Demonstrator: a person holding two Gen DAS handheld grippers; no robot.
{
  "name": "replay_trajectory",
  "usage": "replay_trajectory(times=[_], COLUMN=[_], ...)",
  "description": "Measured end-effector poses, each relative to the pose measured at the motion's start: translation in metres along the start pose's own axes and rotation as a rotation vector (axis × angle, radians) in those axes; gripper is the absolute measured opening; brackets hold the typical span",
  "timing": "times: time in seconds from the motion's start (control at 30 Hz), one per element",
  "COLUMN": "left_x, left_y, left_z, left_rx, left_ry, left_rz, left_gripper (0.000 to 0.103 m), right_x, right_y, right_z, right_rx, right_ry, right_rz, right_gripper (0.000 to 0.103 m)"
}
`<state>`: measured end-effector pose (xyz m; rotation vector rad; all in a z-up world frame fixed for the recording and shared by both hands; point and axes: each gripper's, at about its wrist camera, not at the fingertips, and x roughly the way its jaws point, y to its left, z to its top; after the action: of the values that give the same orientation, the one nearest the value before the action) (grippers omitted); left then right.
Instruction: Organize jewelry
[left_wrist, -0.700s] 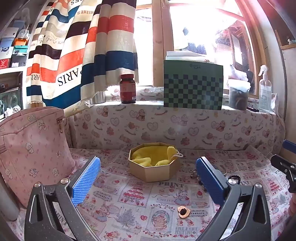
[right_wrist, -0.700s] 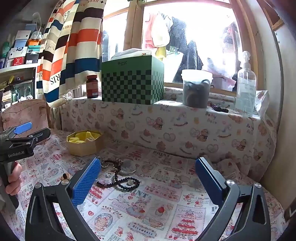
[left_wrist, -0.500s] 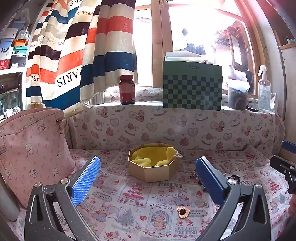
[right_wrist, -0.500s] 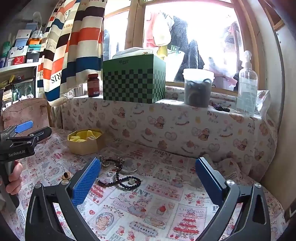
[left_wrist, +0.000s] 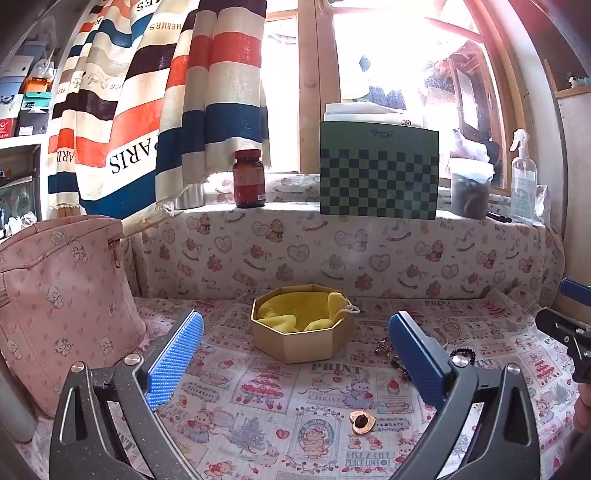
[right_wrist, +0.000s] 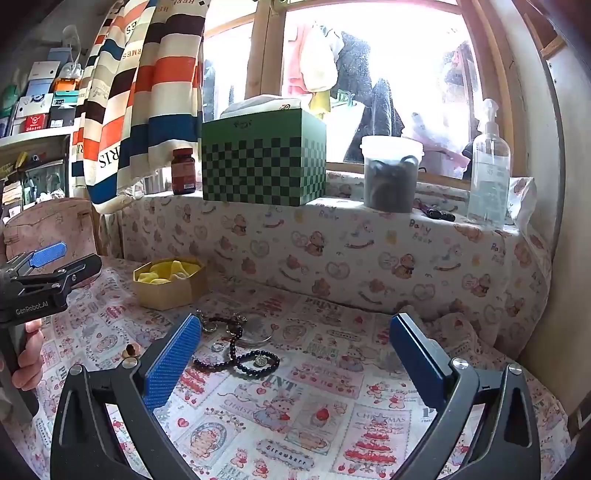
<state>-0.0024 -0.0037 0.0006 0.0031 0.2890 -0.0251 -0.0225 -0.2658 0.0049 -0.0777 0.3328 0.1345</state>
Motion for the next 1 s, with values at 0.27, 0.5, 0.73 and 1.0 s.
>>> replay_trajectory(times=[0.27,0.5,0.73,1.0], left_x=[0.0014,0.0015,0.0018,0.0049], left_y=[0.0026,0.0028,0.0025,0.0013], left_z=[-0.0001,0.0001,-0.0001,-0.0004], left_rx=[-0.004,-0.004,-0.003,-0.001], left_ry=[0.007,0.008,0.009,0.021], left_rz=[0.018,0.018,0.018,0.015], left_gripper=[0.102,0.102,0.102,0.102], right_x=[0.0000,0.0004,0.0003,-0.0010], right_y=[-0.0005,-0.0013,-0.0016,0.0005], right_z=[-0.0004,-0.0005,0.0000,-0.0007], right_rx=[0.003,0.004,0.006,-0.001], right_ry=[0.000,0.001,0.004,-0.005], right_rz=[0.002,0.002,0.004,0.000], right_gripper=[0.103,0.103,0.103,0.103])
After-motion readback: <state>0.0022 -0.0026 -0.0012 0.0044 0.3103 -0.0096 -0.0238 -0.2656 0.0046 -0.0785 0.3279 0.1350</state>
